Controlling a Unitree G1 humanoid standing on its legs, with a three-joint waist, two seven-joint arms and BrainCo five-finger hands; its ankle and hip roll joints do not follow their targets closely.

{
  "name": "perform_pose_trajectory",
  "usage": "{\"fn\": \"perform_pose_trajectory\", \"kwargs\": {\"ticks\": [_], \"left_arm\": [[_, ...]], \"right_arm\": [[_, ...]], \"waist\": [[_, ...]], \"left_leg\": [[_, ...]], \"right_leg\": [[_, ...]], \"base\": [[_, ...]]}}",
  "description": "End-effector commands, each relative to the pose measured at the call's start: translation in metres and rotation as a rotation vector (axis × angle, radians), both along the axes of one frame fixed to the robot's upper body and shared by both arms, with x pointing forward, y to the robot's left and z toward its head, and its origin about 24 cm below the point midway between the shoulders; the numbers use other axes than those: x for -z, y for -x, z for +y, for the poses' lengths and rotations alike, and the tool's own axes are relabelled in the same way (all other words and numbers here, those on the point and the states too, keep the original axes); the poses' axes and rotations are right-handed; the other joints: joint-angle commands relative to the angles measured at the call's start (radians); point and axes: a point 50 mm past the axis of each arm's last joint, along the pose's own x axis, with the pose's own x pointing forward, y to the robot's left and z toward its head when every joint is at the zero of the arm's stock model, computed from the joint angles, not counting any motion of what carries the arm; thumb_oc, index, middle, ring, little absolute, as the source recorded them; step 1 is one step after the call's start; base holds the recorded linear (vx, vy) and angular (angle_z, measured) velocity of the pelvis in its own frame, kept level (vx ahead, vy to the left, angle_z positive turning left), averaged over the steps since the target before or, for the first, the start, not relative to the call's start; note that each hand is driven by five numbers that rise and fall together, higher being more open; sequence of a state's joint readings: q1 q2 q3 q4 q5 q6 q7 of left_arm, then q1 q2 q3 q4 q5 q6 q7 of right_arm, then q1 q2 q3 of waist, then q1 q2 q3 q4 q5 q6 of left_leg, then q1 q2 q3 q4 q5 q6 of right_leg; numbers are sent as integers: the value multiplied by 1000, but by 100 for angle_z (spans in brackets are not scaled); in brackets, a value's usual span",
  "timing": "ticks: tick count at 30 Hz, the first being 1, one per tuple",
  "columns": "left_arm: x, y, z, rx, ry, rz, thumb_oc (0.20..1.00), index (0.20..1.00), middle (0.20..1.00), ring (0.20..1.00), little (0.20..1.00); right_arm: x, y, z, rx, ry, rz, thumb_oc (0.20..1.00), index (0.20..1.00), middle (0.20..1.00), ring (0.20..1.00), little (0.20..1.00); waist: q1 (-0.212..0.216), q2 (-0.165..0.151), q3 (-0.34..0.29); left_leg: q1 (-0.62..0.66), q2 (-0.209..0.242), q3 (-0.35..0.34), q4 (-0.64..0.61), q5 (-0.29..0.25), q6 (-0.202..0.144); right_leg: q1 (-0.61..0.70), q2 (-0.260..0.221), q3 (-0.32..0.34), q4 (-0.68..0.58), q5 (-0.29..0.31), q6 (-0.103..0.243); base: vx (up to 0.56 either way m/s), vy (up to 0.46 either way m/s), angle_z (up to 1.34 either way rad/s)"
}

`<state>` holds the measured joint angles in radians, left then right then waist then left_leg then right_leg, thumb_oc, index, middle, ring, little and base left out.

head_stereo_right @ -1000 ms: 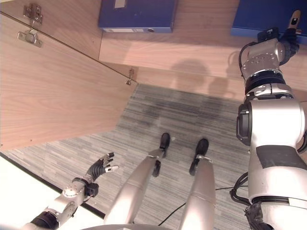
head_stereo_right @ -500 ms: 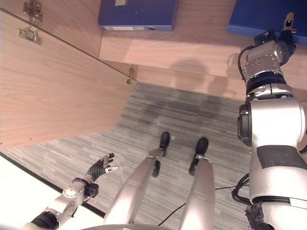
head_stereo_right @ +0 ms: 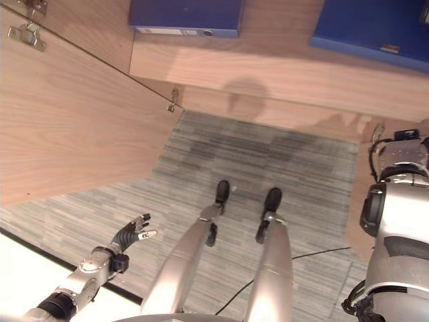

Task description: Put the empty folder in the office cabinet

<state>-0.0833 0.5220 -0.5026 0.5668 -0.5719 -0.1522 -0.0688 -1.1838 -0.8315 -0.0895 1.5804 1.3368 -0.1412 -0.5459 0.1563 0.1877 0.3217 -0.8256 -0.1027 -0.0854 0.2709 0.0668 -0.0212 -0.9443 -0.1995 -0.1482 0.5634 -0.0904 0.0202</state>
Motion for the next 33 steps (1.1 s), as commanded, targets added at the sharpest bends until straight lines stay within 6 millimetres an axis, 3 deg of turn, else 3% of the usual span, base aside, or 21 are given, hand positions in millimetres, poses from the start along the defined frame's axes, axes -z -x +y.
{"fn": "perform_pose_trajectory", "kwargs": {"ticks": [1,4,11,15,19,20,21,22,23,24,27,33], "left_arm": [[-5,-4,6,-23,15,-24,1000,1000,1000,1000,1000],[-6,-6,7,-31,19,-27,1000,1000,1000,1000,1000],[-7,-7,5,-28,27,-34,1000,1000,1000,1000,1000],[-8,-9,7,-28,21,-41,1000,1000,1000,1000,1000],[-7,-9,6,-26,19,-41,1000,1000,1000,1000,1000],[-7,-5,10,-56,20,-41,1000,1000,1000,1000,1000],[0,-1,9,-59,-6,-11,1000,1000,1000,1000,1000],[1,-5,2,-75,-6,-9,1000,1000,1000,1000,1000],[3,-6,-2,-90,2,-6,1000,1000,1000,1000,1000],[3,-5,-1,-93,2,-4,1000,1000,1000,1000,1000],[4,-6,-2,-144,31,-8,1000,1000,1000,1000,1000],[5,-3,3,-176,54,-10,1000,1000,1000,1000,1000]], "right_arm": [[-15,4,-9,35,35,-52,1000,1000,1000,1000,1000],[-13,1,-5,21,34,-55,1000,1000,1000,1000,1000],[-34,-14,6,-54,115,-83,1000,1000,1000,1000,1000],[-59,-31,24,-121,178,-145,1000,1000,1000,1000,1000],[-61,-33,27,-137,200,-146,1000,1000,1000,1000,1000],[-91,-44,44,-132,224,-230,1000,1000,1000,1000,1000],[-107,-60,75,-168,220,-313,1000,1000,1000,1000,1000],[-107,-81,127,-281,279,-338,1000,1000,1000,1000,1000],[-107,-87,149,-335,324,-348,1000,1000,1000,1000,1000],[-105,-87,151,-335,325,-344,1000,1000,1000,1000,1000],[-114,-88,184,-391,446,-400,1000,1000,1000,1000,1000],[-105,-81,182,-392,535,-426,1000,1000,1000,1000,1000]], "waist": [[26,34,46],[29,36,46],[37,35,45],[46,34,41],[44,34,43],[56,27,33],[49,23,36],[30,11,41],[20,4,43],[18,4,43],[0,-13,49],[-11,-34,54]], "left_leg": [[23,47,30,-55,-49,-29],[32,47,29,-65,-48,-30],[38,45,29,-66,-47,-30],[53,47,28,-77,-44,-30],[56,48,28,-76,-45,-30],[57,49,26,-78,-44,-32],[59,51,29,-78,-44,-33],[65,59,34,-80,-41,-33],[75,61,36,-87,-39,-32],[78,62,36,-89,-39,-32],[118,70,32,-115,-32,-32],[185,78,21,-179,-12,-35]], "right_leg": [[95,9,19,63,-129,92],[101,10,18,55,-130,91],[105,11,19,55,-129,89],[116,13,16,46,-125,89],[124,15,17,42,-123,88],[126,16,16,38,-121,87],[127,21,20,33,-114,87],[133,31,24,24,-104,88],[141,37,25,14,-98,88],[144,38,25,12,-97,88],[188,47,15,-37,-80,86],[248,51,0,-104,-55,89]], "base": [[12,0,3],[0,0,0],[0,0,0],[0,0,0],[0,0,0],[0,0,0],[15,15,-13],[10,15,-16],[6,14,-18],[-3,6,-14],[-9,-8,-12],[-2,-12,6]]}}
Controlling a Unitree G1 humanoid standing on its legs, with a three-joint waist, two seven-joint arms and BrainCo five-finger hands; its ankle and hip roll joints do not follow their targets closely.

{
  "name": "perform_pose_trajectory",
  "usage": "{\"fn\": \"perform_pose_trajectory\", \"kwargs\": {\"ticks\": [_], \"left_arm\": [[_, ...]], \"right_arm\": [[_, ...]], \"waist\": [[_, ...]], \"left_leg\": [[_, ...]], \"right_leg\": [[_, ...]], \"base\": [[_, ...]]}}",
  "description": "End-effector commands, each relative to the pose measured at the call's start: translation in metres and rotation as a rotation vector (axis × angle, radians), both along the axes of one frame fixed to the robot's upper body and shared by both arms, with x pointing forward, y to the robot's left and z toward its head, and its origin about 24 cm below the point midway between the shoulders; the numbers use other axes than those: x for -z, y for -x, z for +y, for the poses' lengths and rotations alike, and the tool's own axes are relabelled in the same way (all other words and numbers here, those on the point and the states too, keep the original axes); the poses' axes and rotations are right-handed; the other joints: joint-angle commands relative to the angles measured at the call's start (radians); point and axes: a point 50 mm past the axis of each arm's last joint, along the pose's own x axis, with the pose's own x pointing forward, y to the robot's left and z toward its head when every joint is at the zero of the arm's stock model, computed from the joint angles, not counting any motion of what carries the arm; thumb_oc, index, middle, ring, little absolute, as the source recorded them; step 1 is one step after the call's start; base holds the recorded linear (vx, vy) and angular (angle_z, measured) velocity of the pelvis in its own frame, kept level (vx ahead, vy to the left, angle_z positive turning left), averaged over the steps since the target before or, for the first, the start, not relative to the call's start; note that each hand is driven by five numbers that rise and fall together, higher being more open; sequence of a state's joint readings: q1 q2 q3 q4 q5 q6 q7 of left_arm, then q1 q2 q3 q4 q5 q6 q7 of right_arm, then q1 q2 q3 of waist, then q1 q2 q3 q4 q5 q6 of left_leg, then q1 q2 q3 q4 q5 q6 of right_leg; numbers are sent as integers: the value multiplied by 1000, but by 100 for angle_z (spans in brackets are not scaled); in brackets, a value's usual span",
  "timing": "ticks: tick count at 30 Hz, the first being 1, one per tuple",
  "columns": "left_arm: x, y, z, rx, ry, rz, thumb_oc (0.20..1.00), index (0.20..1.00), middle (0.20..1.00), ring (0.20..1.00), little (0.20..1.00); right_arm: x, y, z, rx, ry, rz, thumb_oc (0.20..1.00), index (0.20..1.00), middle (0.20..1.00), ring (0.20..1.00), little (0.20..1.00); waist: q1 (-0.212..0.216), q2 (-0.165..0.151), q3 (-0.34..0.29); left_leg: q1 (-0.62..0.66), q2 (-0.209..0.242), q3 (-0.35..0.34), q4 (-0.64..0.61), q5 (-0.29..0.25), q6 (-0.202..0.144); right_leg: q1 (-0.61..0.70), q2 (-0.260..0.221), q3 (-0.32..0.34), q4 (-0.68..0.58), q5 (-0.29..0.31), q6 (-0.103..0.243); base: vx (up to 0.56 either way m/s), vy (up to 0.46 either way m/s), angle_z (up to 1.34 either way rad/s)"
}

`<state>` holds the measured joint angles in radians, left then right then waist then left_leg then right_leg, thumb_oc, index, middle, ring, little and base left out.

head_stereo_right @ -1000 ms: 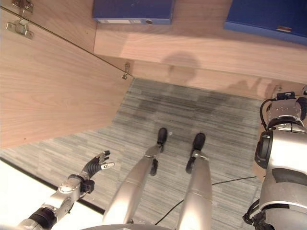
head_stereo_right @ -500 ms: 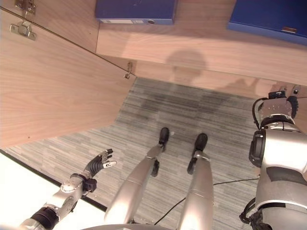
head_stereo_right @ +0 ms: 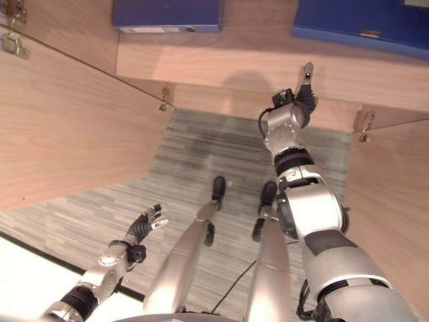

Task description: Put the empty folder in the office cabinet

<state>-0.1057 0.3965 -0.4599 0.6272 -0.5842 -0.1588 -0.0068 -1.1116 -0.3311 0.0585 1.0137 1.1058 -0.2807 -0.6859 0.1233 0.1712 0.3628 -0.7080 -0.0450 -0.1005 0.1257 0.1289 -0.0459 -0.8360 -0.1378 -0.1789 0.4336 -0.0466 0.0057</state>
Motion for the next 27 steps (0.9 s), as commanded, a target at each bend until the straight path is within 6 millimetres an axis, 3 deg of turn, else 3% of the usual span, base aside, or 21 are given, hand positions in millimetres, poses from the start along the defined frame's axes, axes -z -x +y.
{"fn": "perform_pose_trajectory", "kwargs": {"ticks": [1,8,11,14,17,19,22,27], "left_arm": [[0,3,23,-81,-21,6,1000,1000,1000,1000,1000],[8,6,17,-113,8,34,1000,1000,1000,1000,1000],[13,8,19,-131,9,62,1000,1000,1000,1000,1000],[15,9,18,-153,22,73,1000,1000,1000,1000,1000],[21,14,11,-169,40,92,1000,1000,1000,1000,1000],[24,16,12,-180,39,103,1000,1000,1000,1000,1000],[28,21,15,-214,43,119,1000,1000,1000,1000,1000],[28,23,27,-245,26,111,1000,1000,1000,1000,1000]], "right_arm": [[-70,8,-12,47,177,-304,1000,1000,1000,1000,1000],[-31,13,-7,38,135,-280,1000,1000,1000,1000,1000],[-37,13,-13,41,130,-303,1000,1000,1000,1000,1000],[-32,19,5,-4,161,-351,1000,1000,1000,1000,1000],[9,41,18,-1,197,-329,1000,1000,1000,1000,1000],[17,45,19,-8,225,-309,1000,1000,1000,1000,1000],[42,61,22,-68,431,-234,1000,1000,1000,1000,1000],[53,76,10,-75,787,-135,1000,1000,1000,1000,1000]], "waist": [[17,-24,11],[8,-45,6],[6,-64,-1],[-1,-75,2],[-12,-84,-4],[-17,-90,-5],[-30,-111,-11],[-41,-132,-18]], "left_leg": [[90,24,37,-63,-64,-11],[152,38,37,-126,-41,-19],[168,42,35,-118,-44,-18],[181,45,35,-117,-45,-19],[211,52,35,-128,-39,-19],[226,51,34,-132,-45,-21],[258,56,36,-135,-46,-23],[288,68,34,-142,-42,-27]], "right_leg": [[155,-7,29,4,-89,106],[205,4,26,-53,-67,108],[232,7,22,-65,-63,108],[247,5,22,-75,-54,109],[292,8,15,-108,-37,110],[307,6,11,-111,-44,111],[348,4,3,-135,-30,113],[396,5,-8,-182,-7,117]], "base": [[19,-8,-4],[8,1,-5],[0,0,0],[-8,4,3],[-29,22,1],[-6,0,-2],[-15,1,-5],[-7,0,0]]}}
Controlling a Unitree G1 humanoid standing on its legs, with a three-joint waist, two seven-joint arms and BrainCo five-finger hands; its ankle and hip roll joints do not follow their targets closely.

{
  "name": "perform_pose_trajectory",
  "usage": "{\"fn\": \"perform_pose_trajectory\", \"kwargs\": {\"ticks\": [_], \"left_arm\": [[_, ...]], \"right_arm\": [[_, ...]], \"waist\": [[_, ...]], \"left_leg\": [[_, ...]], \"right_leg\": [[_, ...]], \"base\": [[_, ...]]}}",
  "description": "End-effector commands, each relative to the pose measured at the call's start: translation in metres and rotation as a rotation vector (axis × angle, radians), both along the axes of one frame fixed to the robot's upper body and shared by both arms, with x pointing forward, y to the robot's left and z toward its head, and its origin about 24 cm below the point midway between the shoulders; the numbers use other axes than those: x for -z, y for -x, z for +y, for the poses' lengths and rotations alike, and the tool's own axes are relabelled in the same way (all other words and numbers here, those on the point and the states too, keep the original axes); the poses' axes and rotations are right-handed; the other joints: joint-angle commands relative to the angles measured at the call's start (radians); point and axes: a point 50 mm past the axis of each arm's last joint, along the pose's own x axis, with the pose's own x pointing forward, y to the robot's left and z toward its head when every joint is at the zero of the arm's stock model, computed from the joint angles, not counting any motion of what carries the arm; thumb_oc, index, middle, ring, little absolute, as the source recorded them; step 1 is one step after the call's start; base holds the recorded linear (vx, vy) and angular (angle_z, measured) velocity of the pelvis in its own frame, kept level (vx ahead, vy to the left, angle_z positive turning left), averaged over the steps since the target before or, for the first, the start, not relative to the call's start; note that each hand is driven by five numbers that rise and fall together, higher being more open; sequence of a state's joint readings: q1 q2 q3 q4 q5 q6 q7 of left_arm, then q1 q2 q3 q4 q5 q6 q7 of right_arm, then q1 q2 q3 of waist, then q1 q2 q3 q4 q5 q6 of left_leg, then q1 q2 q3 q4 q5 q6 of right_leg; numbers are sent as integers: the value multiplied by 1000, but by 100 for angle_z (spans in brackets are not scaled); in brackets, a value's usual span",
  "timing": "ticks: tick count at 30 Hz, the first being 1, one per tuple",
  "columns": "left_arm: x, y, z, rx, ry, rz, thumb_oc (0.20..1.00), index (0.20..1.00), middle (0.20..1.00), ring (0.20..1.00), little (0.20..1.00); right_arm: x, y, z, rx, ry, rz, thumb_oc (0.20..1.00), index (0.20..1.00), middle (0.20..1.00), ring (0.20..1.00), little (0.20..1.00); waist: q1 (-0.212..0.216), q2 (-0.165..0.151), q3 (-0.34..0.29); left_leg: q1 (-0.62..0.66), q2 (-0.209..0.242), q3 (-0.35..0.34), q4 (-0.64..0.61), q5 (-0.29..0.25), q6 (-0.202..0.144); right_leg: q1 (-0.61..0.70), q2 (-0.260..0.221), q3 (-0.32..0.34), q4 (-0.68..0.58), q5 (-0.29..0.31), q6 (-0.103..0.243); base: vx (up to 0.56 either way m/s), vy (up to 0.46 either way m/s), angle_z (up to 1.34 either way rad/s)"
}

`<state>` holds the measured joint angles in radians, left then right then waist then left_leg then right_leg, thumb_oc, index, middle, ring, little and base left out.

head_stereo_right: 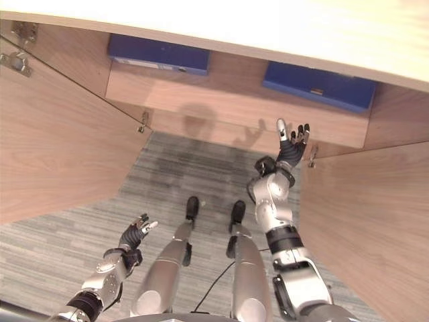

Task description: Put the empty folder in the office cabinet

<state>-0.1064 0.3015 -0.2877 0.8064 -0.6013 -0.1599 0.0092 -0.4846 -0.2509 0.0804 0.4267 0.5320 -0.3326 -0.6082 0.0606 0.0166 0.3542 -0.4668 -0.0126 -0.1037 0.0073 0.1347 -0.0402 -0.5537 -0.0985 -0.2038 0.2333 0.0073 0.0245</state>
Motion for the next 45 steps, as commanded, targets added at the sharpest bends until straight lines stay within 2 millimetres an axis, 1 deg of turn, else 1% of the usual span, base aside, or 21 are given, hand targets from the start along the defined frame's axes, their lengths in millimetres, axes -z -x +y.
{"fn": "perform_pose_trajectory", "kwargs": {"ticks": [1,3,4,9,12,13,14,15,16,17,18,21,25,31,34,35,37,39,42,44,45], "left_arm": [[6,13,9,-10,-24,16,1000,1000,1000,1000,1000],[8,15,11,-15,-22,26,1000,1000,1000,1000,1000],[11,18,13,-20,-26,40,1000,1000,1000,1000,1000],[16,26,17,-43,-15,69,1000,1000,1000,1000,1000],[18,31,23,-56,-15,78,1000,1000,1000,1000,1000],[18,32,22,-56,-14,79,1000,1000,1000,1000,1000],[19,35,26,-54,-18,86,1000,1000,1000,1000,1000],[19,35,26,-54,-17,86,1000,1000,1000,1000,1000],[20,39,30,-52,-14,86,1000,1000,1000,1000,1000],[20,41,33,-50,-10,87,1000,1000,1000,1000,1000],[20,41,33,-51,-8,87,1000,1000,1000,1000,1000],[19,45,41,-60,-1,79,1000,1000,1000,1000,1000],[19,47,43,-52,-5,78,1000,1000,1000,1000,1000],[20,48,40,-39,8,78,1000,1000,1000,1000,1000],[19,49,43,-20,9,80,1000,1000,1000,1000,1000],[19,49,43,-21,10,80,1000,1000,1000,1000,1000],[19,52,48,3,11,93,1000,1000,1000,1000,1000],[21,56,52,57,4,127,1000,1000,1000,1000,1000],[21,54,52,94,5,140,1000,1000,1000,1000,1000],[21,53,50,119,6,141,1000,1000,1000,1000,1000],[21,54,51,125,3,147,1000,1000,1000,1000,1000]], "right_arm": [[-27,3,-6,5,298,-73,1000,1000,1000,1000,1000],[-25,5,-8,6,338,-58,1000,1000,1000,1000,1000],[-19,9,-13,14,378,-28,1000,1000,1000,1000,1000],[-2,21,-15,-17,459,40,1000,1000,1000,1000,1000],[3,29,-21,-45,585,75,1000,1000,1000,1000,1000],[4,29,-21,-45,586,75,1000,1000,1000,1000,1000],[4,31,-24,-72,692,96,1000,1000,1000,1000,1000],[4,31,-24,-73,693,97,900,900,900,900,900],[4,33,-31,-96,807,126,529,529,529,529,529],[3,33,-34,-124,901,155,200,200,200,200,200],[3,32,-34,-125,904,154,200,200,200,200,200],[-5,32,-50,-135,1151,216,200,200,200,200,200],[-4,28,-60,-131,1196,271,200,200,200,200,200],[-16,20,-68,-125,1258,282,200,200,200,200,200],[-25,15,-72,-210,1384,323,200,200,200,200,200],[-25,15,-72,-211,1385,322,200,200,200,200,200],[-23,11,-73,-372,1479,398,200,200,200,200,200],[-5,9,-73,-603,1460,532,200,200,200,200,200],[14,9,-58,-866,1501,652,200,200,200,200,200],[31,15,-59,-976,1447,737,200,200,200,200,200],[35,17,-58,-1014,1444,764,200,200,200,200,200]], "waist": [[20,19,-12],[19,16,-14],[17,8,-19],[10,-5,-33],[6,-13,-47],[6,-13,-47],[6,-17,-57],[5,-16,-56],[4,-22,-64],[6,-25,-66],[5,-24,-65],[8,-30,-69],[14,-28,-70],[22,-26,-70],[28,-32,-74],[27,-31,-74],[34,-42,-85],[42,-53,-100],[53,-64,-118],[59,-65,-126],[61,-67,-129]], "left_leg": [[53,38,37,-26,-48,-33],[60,39,38,-28,-48,-33],[69,41,39,-28,-48,-34],[101,46,40,-32,-51,-33],[127,47,42,-37,-53,-33],[129,47,41,-37,-53,-33],[145,49,43,-43,-54,-34],[148,49,43,-44,-54,-34],[158,49,44,-46,-54,-35],[163,51,44,-47,-55,-36],[165,51,44,-48,-55,-36],[172,49,43,-47,-55,-34],[170,47,43,-48,-52,-33],[166,46,43,-50,-48,-30],[165,48,40,-48,-48,-30],[165,48,40,-48,-48,-30],[167,51,36,-46,-49,-32],[177,54,29,-49,-51,-34],[195,57,26,-55,-52,-38],[207,59,20,-57,-53,-38],[209,59,19,-58,-53,-39]], "right_leg": [[123,-35,16,10,-59,99],[132,-34,14,4,-57,99],[147,-34,11,-7,-54,101],[186,-35,7,-21,-50,103],[216,-35,4,-38,-46,105],[218,-35,3,-39,-46,105],[235,-37,0,-50,-44,107],[239,-37,0,-51,-43,108],[253,-39,-4,-63,-41,109],[260,-40,-5,-68,-39,111],[262,-40,-5,-69,-39,111],[272,-41,-3,-77,-33,113],[267,-45,-3,-75,-29,114],[261,-44,2,-75,-27,114],[261,-43,2,-73,-29,113],[261,-43,3,-72,-29,113],[266,-43,3,-69,-31,114],[277,-43,-4,-71,-35,116],[292,-41,-14,-74,-37,116],[303,-41,-21,-73,-41,116],[307,-41,-24,-73,-43,116]], "base": [[-31,4,1],[-23,9,6],[0,0,0],[-13,11,1],[-2,9,2],[0,0,0],[0,0,0],[0,0,0],[0,0,0],[0,0,0],[0,0,0],[0,0,0],[0,0,0],[0,0,0],[0,0,0],[0,0,0],[38,-25,6],[48,-40,7],[59,-31,9],[63,-27,13],[51,-31,7]]}}
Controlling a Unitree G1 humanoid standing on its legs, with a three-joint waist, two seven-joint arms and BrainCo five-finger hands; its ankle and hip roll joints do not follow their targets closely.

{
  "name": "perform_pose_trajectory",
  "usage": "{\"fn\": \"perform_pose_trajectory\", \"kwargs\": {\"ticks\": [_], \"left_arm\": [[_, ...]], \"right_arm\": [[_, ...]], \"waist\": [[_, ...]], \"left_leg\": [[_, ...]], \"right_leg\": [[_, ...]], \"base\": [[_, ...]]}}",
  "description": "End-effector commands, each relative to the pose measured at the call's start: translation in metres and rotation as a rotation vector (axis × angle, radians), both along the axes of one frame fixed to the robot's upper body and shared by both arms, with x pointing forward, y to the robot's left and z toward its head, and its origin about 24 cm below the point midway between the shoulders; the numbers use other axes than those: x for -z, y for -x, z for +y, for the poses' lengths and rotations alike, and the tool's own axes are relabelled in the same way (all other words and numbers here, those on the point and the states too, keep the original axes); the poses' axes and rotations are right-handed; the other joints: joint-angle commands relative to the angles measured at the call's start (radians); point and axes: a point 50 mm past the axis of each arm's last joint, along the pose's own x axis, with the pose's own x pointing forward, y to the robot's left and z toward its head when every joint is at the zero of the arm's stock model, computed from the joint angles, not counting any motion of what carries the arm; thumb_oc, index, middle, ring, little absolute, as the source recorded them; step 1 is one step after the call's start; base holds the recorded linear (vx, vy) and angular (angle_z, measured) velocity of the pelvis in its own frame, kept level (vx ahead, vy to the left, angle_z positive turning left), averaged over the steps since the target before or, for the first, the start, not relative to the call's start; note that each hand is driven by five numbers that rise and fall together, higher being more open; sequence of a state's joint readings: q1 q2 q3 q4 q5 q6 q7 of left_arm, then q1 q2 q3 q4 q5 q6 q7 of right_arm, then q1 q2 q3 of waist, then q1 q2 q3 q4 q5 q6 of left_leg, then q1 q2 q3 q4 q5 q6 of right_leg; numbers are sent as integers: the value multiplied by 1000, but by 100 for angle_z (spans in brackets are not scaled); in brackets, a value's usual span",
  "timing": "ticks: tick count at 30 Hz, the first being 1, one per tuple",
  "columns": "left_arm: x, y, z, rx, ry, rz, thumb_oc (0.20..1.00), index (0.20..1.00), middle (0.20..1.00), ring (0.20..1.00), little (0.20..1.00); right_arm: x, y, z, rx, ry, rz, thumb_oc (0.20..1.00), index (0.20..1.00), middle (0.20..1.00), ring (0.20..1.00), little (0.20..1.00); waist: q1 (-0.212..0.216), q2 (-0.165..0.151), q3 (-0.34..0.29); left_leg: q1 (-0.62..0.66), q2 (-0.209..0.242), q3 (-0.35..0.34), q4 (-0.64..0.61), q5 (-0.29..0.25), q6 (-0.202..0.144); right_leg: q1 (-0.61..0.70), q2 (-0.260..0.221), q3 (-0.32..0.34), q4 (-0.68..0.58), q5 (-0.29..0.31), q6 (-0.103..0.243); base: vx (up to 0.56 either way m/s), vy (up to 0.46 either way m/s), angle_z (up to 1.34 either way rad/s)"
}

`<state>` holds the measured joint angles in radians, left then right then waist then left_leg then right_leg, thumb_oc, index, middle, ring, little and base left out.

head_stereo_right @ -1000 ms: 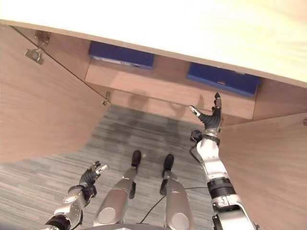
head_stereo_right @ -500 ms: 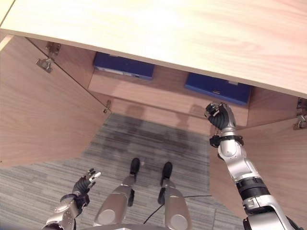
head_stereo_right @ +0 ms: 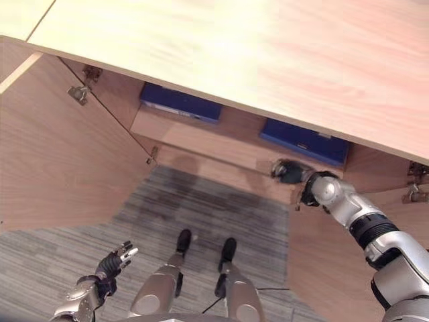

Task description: Put the empty folder in the office cabinet

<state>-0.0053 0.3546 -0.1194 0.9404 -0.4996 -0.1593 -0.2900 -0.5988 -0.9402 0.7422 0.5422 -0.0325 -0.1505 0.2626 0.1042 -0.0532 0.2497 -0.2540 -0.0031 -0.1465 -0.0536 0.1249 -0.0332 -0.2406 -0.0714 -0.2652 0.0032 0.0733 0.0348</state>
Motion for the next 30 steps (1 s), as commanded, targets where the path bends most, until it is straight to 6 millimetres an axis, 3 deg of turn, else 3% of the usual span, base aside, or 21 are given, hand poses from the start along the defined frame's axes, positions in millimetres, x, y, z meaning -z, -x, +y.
{"fn": "perform_pose_trajectory", "kwargs": {"ticks": [1,3,9,12,13,16,23,30], "left_arm": [[0,2,7,56,-38,19,1000,1000,1000,1000,1000],[1,1,5,57,-34,22,1000,1000,1000,1000,1000],[2,3,6,54,-43,32,1000,1000,1000,1000,1000],[6,9,6,20,-57,49,1000,1000,1000,1000,1000],[7,11,5,4,-64,55,1000,1000,1000,1000,1000],[5,7,1,21,-78,36,1000,1000,1000,1000,1000],[-2,-5,-7,42,-60,-27,1000,1000,1000,1000,1000],[-4,-9,-12,49,-52,-47,1000,1000,1000,1000,1000]], "right_arm": [[9,7,-3,13,-60,103,200,200,200,200,200],[21,11,-3,17,-62,176,200,200,200,200,200],[27,11,-2,53,-114,155,200,200,200,200,200],[8,-2,-13,210,-197,-142,200,200,200,200,200],[-4,-7,-30,341,-198,-317,200,200,200,200,200],[-16,-7,-46,444,-134,-485,200,200,200,200,200],[-33,-15,-58,557,-137,-597,200,200,200,200,200],[-38,-23,-55,568,-142,-612,200,200,200,200,200]], "waist": [[18,2,-27],[25,4,-33],[27,9,-37],[29,23,-36],[32,33,-31],[37,45,-19],[50,73,16],[61,95,42]], "left_leg": [[-1,50,59,3,-44,-46],[9,50,52,-3,-44,-46],[11,50,46,-5,-45,-45],[6,48,43,-1,-47,-41],[0,45,39,3,-50,-37],[-12,40,34,9,-51,-31],[-40,28,23,19,-42,-29],[-65,22,20,25,-35,-29]], "right_leg": [[-4,-69,35,158,-110,106],[5,-68,29,158,-116,106],[6,-67,25,158,-121,105],[-1,-69,26,167,-124,105],[-7,-70,26,174,-126,104],[-16,-72,23,185,-131,103],[-39,-76,15,196,-130,100],[-61,-83,16,204,-125,99]], "base": [[58,-27,4],[51,-18,1],[7,-3,1],[0,0,0],[0,0,0],[-22,1,3],[-40,3,6],[-23,11,1]]}}
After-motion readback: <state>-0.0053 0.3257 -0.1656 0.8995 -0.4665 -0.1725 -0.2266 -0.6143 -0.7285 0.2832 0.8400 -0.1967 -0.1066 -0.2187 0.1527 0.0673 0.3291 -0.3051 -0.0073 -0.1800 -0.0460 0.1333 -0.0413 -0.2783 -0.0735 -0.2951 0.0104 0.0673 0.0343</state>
